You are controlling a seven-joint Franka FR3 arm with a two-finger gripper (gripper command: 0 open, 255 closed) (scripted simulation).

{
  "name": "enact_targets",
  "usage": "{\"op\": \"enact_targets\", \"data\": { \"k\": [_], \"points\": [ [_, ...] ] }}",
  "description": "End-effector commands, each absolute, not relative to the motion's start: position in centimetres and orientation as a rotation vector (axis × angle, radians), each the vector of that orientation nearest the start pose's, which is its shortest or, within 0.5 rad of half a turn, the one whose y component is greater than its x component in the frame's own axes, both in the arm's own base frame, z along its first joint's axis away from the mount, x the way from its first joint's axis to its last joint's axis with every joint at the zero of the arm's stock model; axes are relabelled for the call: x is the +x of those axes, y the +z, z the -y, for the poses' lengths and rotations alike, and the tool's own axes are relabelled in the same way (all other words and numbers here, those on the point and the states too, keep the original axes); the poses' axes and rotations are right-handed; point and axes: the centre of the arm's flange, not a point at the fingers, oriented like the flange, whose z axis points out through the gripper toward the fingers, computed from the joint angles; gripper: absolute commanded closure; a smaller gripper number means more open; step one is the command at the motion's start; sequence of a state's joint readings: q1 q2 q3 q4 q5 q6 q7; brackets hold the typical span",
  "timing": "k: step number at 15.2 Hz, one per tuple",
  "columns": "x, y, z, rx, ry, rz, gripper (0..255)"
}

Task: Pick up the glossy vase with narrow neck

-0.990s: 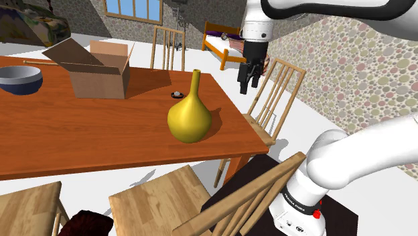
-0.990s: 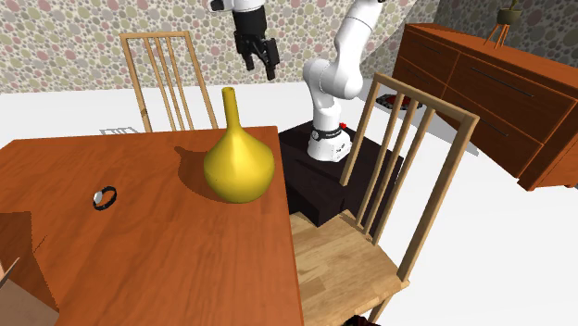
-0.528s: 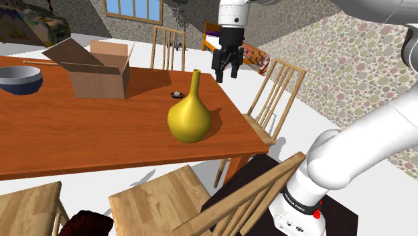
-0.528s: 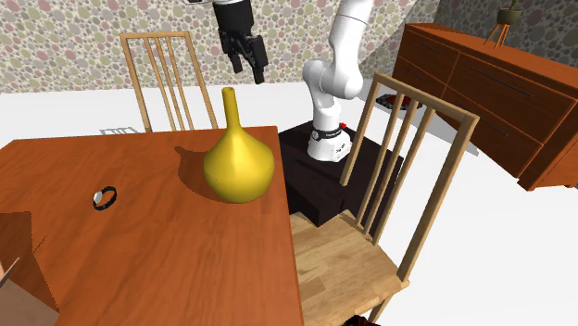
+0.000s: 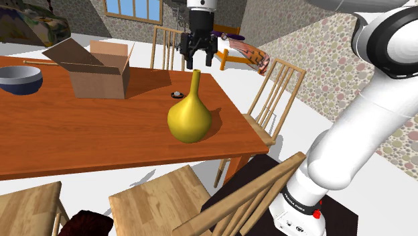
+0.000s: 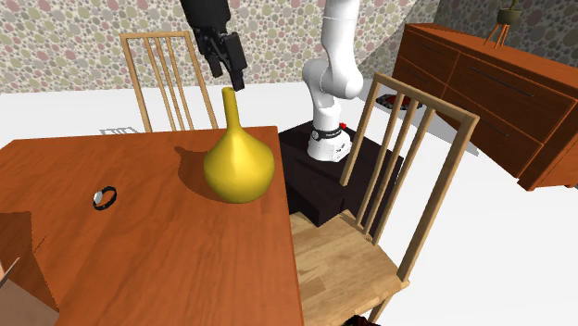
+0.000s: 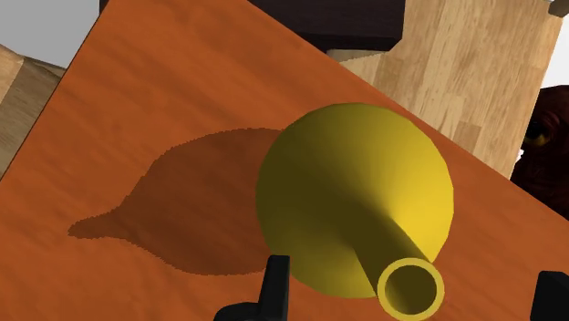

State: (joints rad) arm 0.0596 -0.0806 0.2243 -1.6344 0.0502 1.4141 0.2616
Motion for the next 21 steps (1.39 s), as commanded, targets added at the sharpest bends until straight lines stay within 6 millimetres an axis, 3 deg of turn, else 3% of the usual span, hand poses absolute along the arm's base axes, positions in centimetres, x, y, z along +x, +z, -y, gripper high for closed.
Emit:
{"op": "enact_targets", "data": {
  "k": [1,7,9,10,19,21],
  "points": [
    [49.3,62.1,-15.8,-3.139,0.226,0.033,0],
    [49.3,58.7,-15.8,-3.139,0.226,0.033,0],
    [49.3,58.7,-15.8,-3.139,0.226,0.033,0],
    [49.3,58.7,-15.7,-3.139,0.226,0.033,255],
    [49.3,58.7,-15.8,-3.139,0.226,0.033,255],
    [49.3,59.7,-15.8,-3.139,0.226,0.033,255]
  ]
}}
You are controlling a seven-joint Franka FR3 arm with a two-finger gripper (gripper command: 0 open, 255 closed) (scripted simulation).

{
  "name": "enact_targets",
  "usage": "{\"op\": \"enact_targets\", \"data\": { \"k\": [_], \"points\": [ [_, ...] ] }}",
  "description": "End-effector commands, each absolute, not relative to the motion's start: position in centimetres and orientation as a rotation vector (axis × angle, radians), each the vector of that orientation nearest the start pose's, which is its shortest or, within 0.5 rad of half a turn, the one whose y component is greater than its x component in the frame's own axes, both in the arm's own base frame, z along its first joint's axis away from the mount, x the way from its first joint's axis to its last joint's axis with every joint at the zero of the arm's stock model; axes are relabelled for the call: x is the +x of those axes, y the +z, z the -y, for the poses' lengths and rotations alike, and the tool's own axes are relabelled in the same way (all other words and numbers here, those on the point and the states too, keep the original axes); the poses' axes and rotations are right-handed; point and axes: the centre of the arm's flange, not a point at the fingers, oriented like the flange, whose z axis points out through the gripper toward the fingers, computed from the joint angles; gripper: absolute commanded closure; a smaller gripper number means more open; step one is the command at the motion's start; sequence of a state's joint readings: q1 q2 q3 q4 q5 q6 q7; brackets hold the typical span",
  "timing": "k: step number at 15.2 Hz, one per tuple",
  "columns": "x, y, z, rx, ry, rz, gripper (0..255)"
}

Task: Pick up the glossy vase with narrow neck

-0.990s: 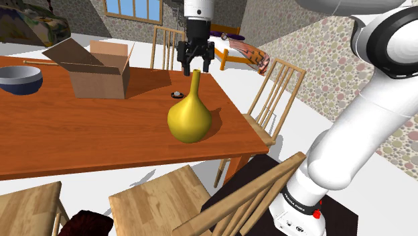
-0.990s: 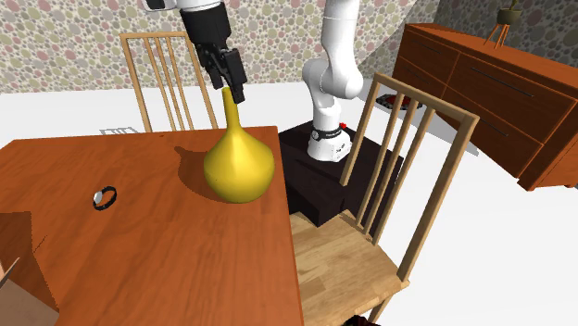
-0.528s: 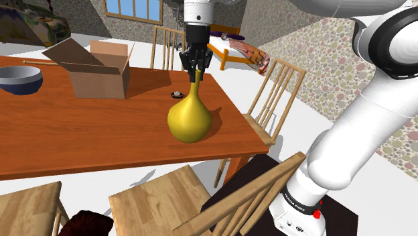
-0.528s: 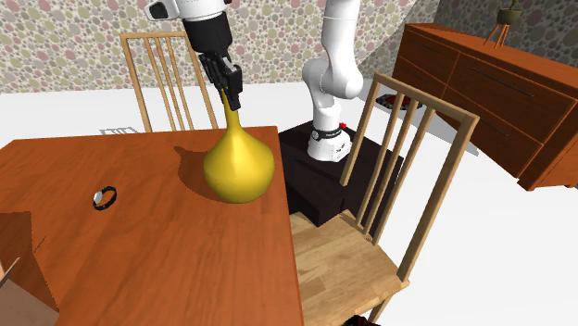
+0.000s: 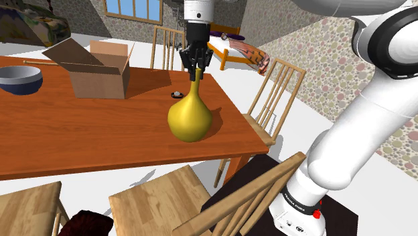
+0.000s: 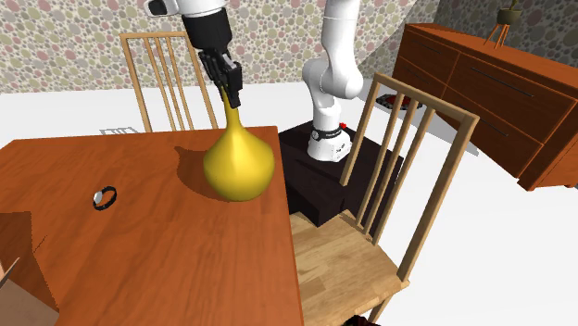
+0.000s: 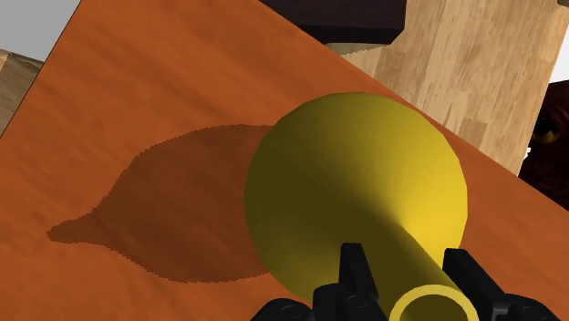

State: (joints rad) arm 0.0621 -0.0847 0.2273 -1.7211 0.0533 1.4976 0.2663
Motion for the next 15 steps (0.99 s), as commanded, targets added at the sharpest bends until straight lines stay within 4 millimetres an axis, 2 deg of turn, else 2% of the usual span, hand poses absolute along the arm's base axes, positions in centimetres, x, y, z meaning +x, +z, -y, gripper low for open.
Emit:
{"op": "enact_targets", "data": {
  "k": [1,13,15],
  "points": [
    [49.3,60.3,-15.8,-3.139,0.226,0.033,255],
    [49.3,66.6,-15.8,-3.139,0.226,0.033,255],
    [49.3,66.7,-15.8,-3.139,0.226,0.033,255]
  ]
}}
